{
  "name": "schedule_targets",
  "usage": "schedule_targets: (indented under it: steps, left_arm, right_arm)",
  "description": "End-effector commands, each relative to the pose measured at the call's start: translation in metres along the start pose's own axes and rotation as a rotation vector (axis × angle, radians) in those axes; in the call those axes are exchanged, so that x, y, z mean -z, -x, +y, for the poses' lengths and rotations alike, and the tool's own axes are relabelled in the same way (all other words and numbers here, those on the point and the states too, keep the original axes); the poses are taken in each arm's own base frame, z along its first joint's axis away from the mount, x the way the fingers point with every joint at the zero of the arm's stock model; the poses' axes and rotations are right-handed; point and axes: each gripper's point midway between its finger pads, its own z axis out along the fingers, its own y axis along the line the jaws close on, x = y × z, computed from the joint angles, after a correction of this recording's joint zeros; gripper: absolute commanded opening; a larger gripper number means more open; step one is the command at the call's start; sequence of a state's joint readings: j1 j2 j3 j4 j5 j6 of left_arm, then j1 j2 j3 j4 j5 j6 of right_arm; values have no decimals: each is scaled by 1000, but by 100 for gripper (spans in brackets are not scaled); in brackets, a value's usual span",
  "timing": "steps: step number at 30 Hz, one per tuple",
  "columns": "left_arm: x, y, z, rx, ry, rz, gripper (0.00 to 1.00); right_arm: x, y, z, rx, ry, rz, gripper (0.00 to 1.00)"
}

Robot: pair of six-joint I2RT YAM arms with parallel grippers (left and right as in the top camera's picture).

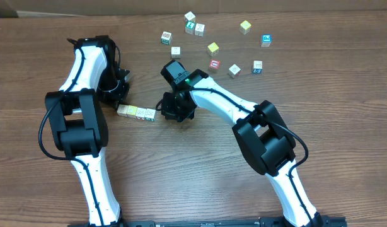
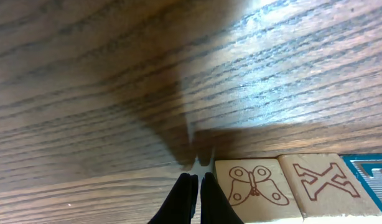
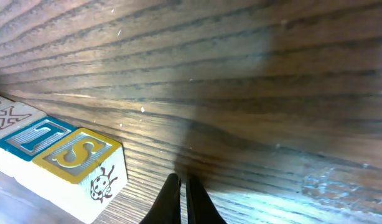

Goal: Form a horizontal line

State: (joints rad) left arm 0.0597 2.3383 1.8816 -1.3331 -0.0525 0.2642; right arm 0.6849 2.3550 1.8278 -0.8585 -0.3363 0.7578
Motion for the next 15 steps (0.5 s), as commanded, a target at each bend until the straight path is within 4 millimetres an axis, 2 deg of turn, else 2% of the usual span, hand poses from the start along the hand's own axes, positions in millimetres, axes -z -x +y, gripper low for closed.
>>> schedule_targets:
  steps: [1,9,15]
  left_arm:
    - [-1,-2,2,21,-14,5,4]
    - [-3,-17,43,194,25,21,4]
    - [-5,-23,55,244,-2,21,4]
  right_arm:
    - [-14,-8,-15,-20,-23,56,4]
    - [-14,-15,-3,-18,40,100,4]
    - [-13,-13,11,-3,104,105,4]
